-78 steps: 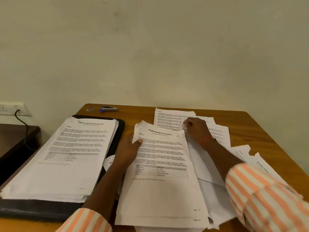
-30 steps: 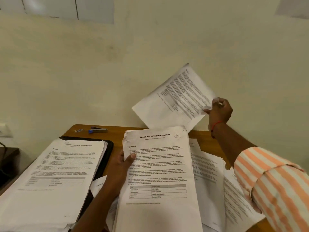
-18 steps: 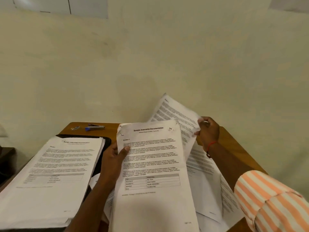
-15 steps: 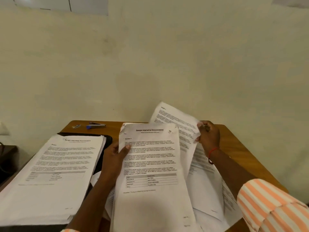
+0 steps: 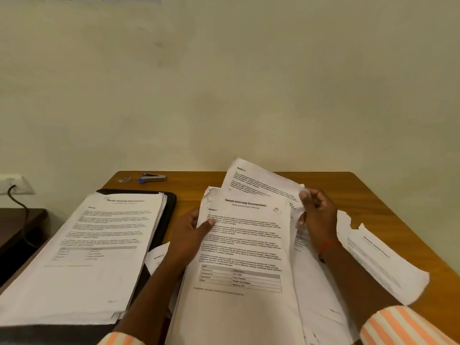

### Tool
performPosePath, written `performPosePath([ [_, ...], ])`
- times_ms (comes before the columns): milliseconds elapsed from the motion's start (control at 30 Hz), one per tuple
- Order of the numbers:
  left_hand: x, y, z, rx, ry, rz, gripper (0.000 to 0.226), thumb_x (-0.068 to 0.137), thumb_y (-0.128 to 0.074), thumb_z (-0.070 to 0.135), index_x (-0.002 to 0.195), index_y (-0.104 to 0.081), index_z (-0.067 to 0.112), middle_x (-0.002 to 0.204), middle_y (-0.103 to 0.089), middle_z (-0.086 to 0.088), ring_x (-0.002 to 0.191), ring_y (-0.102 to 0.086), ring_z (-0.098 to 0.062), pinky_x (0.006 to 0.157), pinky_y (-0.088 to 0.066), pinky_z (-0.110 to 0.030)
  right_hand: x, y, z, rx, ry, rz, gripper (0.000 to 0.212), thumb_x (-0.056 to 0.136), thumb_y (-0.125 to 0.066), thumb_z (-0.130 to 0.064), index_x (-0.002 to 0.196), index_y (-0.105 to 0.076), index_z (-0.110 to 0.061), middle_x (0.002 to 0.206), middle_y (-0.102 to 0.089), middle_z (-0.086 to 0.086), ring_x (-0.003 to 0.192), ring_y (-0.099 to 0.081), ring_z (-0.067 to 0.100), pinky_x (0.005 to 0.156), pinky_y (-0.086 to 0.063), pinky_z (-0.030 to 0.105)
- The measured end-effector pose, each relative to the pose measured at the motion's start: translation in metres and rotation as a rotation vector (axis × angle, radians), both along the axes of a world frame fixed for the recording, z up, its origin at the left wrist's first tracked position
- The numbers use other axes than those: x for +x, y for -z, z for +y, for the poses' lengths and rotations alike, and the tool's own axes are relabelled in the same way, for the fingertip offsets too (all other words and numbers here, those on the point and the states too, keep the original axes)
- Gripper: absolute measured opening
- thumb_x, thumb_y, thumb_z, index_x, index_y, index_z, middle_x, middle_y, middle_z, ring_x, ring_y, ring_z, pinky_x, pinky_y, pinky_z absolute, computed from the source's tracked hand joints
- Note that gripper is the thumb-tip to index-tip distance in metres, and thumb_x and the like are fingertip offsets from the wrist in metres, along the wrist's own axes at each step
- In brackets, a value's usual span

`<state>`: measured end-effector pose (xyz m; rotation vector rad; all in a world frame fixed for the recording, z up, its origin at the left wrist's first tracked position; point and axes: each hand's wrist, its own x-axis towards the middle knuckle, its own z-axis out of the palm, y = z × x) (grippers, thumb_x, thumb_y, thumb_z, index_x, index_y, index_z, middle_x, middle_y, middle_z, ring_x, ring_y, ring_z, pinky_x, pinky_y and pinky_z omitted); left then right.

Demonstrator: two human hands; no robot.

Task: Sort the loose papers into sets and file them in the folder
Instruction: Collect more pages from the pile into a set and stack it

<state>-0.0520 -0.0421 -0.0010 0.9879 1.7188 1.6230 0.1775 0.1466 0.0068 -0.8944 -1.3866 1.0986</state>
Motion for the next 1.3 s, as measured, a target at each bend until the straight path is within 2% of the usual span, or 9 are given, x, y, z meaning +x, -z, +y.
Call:
performPosePath([
  [233, -0.004, 0.003, 0.005, 0.029, -0.133, -0.010, 0.041, 0.091, -0.073, 0.024, 0.127, -0.054, 0.021, 0.110, -0.076, 0.001, 0.089, -0.076, -0.018, 0.073, -0.064, -0.038, 0.007, -0.011, -0.013, -0.117, -0.296, 0.043, 0.021, 0.098, -0.057, -0.037, 0.102, -0.061, -0.017, 0.079, -0.065, 0.005, 0.045, -0.048, 0.007, 0.038, -0.034, 0.019],
  [300, -0.005, 0.004, 0.005, 0.035, -0.152, -0.024, 0.037, 0.091, -0.073, 0.025, 0.126, -0.059, 0.021, 0.111, -0.076, 0.002, 0.091, -0.076, -0.018, 0.077, -0.064, -0.043, 0.005, -0.009, -0.019, -0.085, -0.386, -0.080, 0.016, 0.097, -0.061, -0.029, 0.111, -0.061, -0.021, 0.090, -0.074, 0.001, 0.061, -0.065, 0.004, 0.048, -0.045, 0.015],
  [367, -0.005, 0.004, 0.003, 0.028, -0.170, 0.000, 0.031, 0.092, -0.072, 0.027, 0.122, -0.064, 0.022, 0.108, -0.077, 0.004, 0.090, -0.076, -0.017, 0.078, -0.063, -0.045, 0.001, -0.003, -0.023, -0.096, -0.476, -0.148, 0.030, 0.093, -0.067, -0.024, 0.122, -0.059, -0.023, 0.110, -0.075, 0.000, 0.093, -0.073, 0.014, 0.071, -0.059, 0.026],
  [433, -0.005, 0.005, 0.002, 0.015, -0.193, 0.061, 0.026, 0.092, -0.072, 0.032, 0.117, -0.068, 0.025, 0.104, -0.077, 0.007, 0.088, -0.076, -0.015, 0.077, -0.063, -0.044, -0.002, 0.002, -0.028, -0.098, -0.524, -0.205, 0.040, 0.091, -0.069, -0.024, 0.129, -0.056, -0.023, 0.119, -0.073, -0.004, 0.107, -0.071, 0.017, 0.083, -0.060, 0.035],
  [533, -0.003, 0.003, 0.000, -0.029, -0.228, 0.168, 0.023, 0.093, -0.070, 0.038, 0.114, -0.069, 0.029, 0.097, -0.076, 0.013, 0.083, -0.075, -0.006, 0.072, -0.063, -0.033, -0.005, 0.005, -0.031, -0.053, -0.530, -0.260, 0.039, 0.093, -0.067, -0.024, 0.131, -0.056, -0.024, 0.119, -0.073, -0.008, 0.108, -0.070, 0.015, 0.083, -0.060, 0.032],
  [700, 0.000, -0.003, -0.003, -0.062, -0.225, 0.177, 0.023, 0.092, -0.068, 0.044, 0.108, -0.070, 0.028, 0.092, -0.077, 0.012, 0.078, -0.075, -0.006, 0.071, -0.063, -0.034, -0.008, 0.007, -0.033, -0.127, -0.472, -0.191, 0.028, 0.098, -0.062, -0.023, 0.126, -0.063, -0.021, 0.116, -0.074, 0.000, 0.106, -0.071, 0.024, 0.091, -0.057, 0.053],
  [900, 0.010, -0.011, -0.002, 0.085, -0.158, -0.087, 0.022, 0.096, -0.066, 0.029, 0.116, -0.068, 0.019, 0.103, -0.078, 0.000, 0.088, -0.077, -0.021, 0.077, -0.063, -0.043, -0.010, -0.002, -0.043, -0.223, -0.531, -0.033, 0.032, 0.097, -0.062, -0.023, 0.127, -0.062, -0.013, 0.119, -0.073, 0.008, 0.108, -0.070, 0.031, 0.095, -0.054, 0.056],
  [1067, 0.015, -0.027, -0.001, 0.211, -0.284, -0.051, 0.023, 0.096, -0.063, 0.036, 0.114, -0.068, 0.022, 0.099, -0.078, 0.004, 0.086, -0.076, -0.016, 0.067, -0.062, -0.030, -0.015, -0.010, -0.052, -0.130, -0.600, -0.061, 0.036, 0.094, -0.067, -0.013, 0.130, -0.061, -0.012, 0.125, -0.071, 0.005, 0.116, -0.067, 0.026, 0.101, -0.052, 0.051],
  [1300, 0.028, -0.078, -0.013, 0.363, -0.301, 0.118, 0.031, 0.096, -0.061, 0.039, 0.116, -0.064, 0.016, 0.096, -0.074, 0.005, 0.086, -0.074, -0.006, 0.062, -0.056, -0.016, -0.020, -0.050, -0.073, 0.058, -0.379, -0.027, 0.031, 0.088, -0.073, -0.026, 0.118, -0.067, -0.018, 0.111, -0.075, -0.002, 0.103, -0.072, 0.015, 0.089, -0.060, 0.043],
])
